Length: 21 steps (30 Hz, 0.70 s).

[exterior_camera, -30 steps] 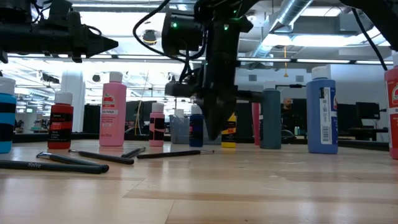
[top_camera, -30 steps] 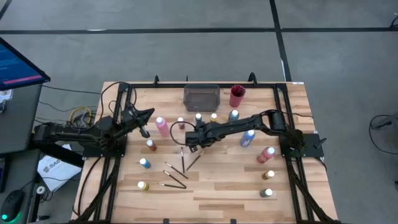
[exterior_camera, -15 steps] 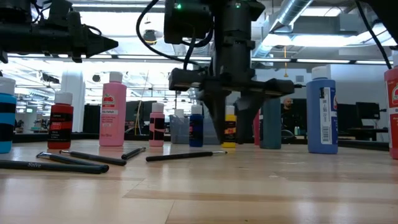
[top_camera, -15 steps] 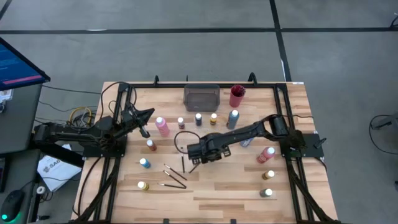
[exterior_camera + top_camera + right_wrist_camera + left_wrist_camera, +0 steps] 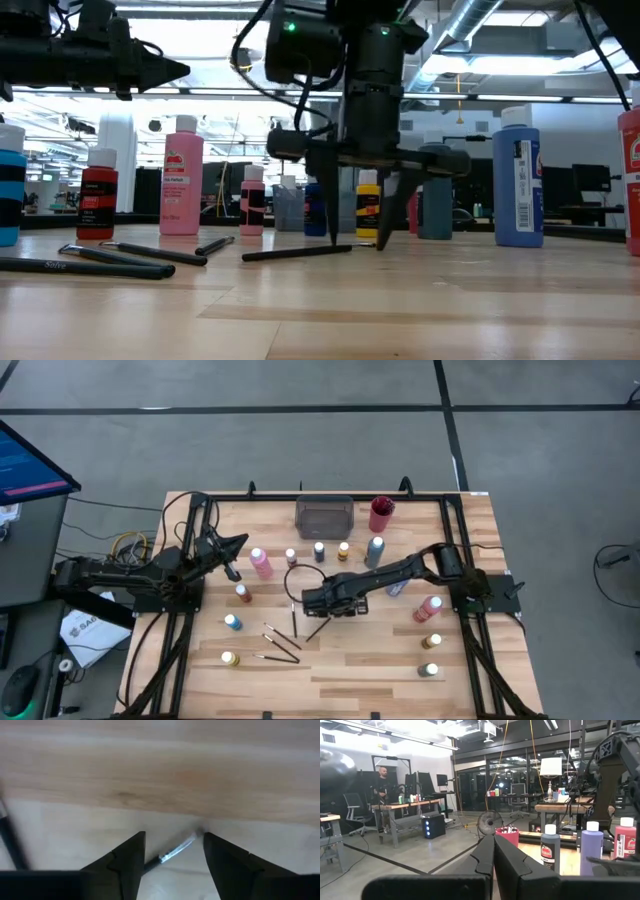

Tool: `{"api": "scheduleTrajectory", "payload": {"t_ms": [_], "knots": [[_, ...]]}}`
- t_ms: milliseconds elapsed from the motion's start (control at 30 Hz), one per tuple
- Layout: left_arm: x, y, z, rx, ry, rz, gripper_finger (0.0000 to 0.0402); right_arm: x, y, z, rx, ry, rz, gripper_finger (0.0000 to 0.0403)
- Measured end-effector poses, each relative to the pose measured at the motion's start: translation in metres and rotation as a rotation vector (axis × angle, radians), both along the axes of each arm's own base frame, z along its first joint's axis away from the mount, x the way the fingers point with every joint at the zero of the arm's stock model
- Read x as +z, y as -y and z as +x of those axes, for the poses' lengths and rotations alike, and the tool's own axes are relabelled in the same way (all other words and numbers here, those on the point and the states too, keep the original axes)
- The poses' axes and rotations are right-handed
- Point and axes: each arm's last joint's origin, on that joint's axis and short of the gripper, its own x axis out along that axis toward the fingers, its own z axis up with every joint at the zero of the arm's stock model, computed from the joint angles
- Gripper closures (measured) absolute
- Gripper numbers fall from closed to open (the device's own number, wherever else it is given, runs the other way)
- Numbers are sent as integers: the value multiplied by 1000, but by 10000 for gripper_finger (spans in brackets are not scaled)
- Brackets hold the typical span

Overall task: Pick & Place Paint Supplies
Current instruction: Put the black paintbrush into the red cup

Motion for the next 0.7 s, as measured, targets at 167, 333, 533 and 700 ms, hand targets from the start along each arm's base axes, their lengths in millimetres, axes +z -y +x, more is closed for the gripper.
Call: {"api": "scheduleTrajectory", "payload": {"t_ms": [167, 333, 533, 700], "knots": [[0, 0, 0, 0, 0, 0, 399, -9, -2, -6, -25, -23, 21, 233], [0, 0, 0, 0, 1, 0, 399, -10, 3, -7, 2, -31, -6, 293], [0, 0, 0, 0, 1, 0, 399, -11, 16, -6, 55, -45, 10, 349], [0, 0, 0, 0, 1, 0, 399, -11, 19, -6, 104, -43, 7, 389]]}}
